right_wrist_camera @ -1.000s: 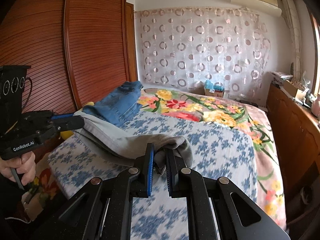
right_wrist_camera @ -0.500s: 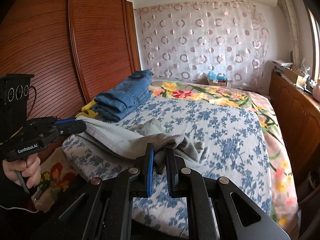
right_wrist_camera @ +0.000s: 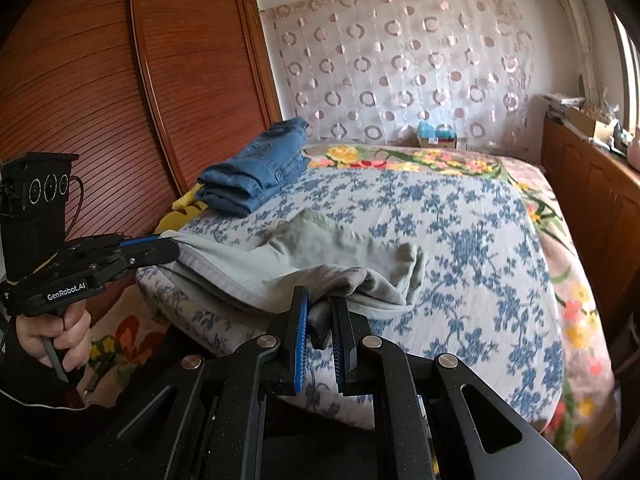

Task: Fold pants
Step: 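Lower the held hem end onto the waistband end with both grippers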

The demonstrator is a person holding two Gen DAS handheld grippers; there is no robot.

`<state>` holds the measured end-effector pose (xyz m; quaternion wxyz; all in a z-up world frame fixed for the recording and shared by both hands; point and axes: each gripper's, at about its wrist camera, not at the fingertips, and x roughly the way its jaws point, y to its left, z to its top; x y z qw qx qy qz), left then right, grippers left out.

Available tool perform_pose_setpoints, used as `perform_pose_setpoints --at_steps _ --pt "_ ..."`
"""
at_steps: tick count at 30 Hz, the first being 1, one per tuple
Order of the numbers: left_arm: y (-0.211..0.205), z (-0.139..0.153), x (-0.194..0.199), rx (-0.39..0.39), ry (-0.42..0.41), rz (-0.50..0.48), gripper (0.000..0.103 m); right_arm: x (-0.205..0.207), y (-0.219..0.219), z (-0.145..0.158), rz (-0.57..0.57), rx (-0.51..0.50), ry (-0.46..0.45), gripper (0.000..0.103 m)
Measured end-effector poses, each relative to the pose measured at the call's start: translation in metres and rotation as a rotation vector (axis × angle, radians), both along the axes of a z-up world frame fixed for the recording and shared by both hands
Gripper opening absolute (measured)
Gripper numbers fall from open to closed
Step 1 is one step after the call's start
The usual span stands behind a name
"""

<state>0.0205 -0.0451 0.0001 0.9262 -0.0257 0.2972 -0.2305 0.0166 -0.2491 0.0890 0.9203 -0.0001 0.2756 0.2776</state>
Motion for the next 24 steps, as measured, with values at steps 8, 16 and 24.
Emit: perform_pose_setpoints --at_steps 8,16,24 --pt "0.001 -0.009 0.005 0.003 0.022 0.013 0.009 0.019 0.000 -0.007 0.000 0.009 0.020 0.011" --pt "0.005 -0.019 0.016 0.005 0.044 0.024 0.009 0.029 0.007 -0.020 -0.008 0.008 0.035 0.011" --pt "0.009 -0.010 0.032 0.016 0.023 0.039 0.009 0.040 0.016 -0.018 -0.009 -0.012 0.013 0.011"
